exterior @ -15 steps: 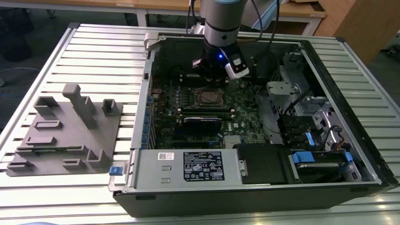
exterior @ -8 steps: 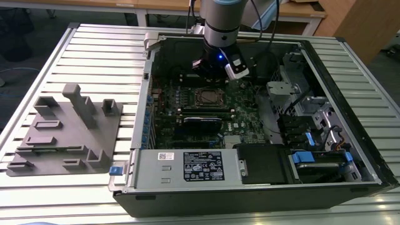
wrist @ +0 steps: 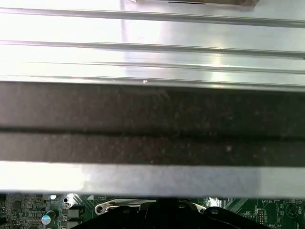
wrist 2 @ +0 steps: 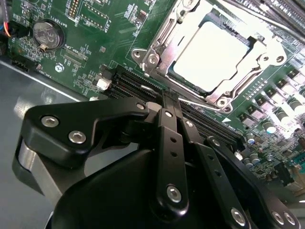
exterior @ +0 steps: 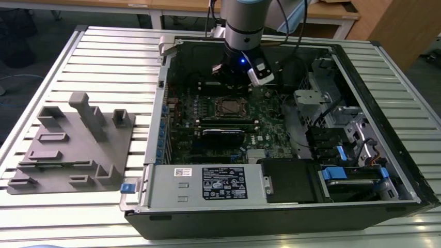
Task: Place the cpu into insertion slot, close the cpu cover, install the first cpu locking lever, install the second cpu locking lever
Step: 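Install the first cpu locking lever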
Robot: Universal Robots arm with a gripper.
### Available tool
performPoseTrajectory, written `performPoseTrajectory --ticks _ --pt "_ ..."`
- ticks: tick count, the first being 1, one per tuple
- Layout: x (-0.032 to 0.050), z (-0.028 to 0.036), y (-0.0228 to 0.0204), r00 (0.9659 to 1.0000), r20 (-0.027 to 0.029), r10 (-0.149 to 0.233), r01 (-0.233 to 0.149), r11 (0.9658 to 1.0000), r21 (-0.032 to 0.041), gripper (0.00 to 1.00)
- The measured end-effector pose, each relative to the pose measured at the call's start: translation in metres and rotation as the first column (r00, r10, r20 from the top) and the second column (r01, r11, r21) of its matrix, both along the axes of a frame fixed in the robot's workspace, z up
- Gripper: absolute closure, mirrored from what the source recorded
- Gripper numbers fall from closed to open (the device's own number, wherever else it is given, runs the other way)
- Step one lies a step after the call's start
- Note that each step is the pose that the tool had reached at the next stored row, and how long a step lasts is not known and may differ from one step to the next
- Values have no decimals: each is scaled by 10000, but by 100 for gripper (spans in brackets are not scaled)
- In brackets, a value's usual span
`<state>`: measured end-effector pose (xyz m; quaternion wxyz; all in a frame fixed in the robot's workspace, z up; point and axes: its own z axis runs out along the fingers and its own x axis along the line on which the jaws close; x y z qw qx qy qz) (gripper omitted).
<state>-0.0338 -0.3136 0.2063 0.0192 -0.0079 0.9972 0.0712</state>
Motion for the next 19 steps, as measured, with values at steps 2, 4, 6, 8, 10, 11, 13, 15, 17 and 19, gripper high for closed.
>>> performPoseTrajectory --ticks 2,4,6,8,10,11,13,15,17,19 --pt "0 0 1 10000 1 0 0 10000 1 89" --pt "0 0 4 10000 0 0 0 10000 1 89" --pt "0 0 4 10000 0 0 0 10000 2 89" --pt "0 -3 4 10000 6 0 0 10000 14 89" --pt "0 -6 5 10000 29 -1 1 10000 53 89" --pt "0 -7 5 10000 36 -2 2 10000 54 89" --pt "-1 -10 4 9999 38 -114 114 9999 54 89" --pt "-1 -15 4 9991 39 -432 432 9991 54 89" --pt "-1 -21 4 9969 39 -791 790 9969 55 89" --pt "-1 -25 4 9937 38 -1120 1120 9937 53 89"
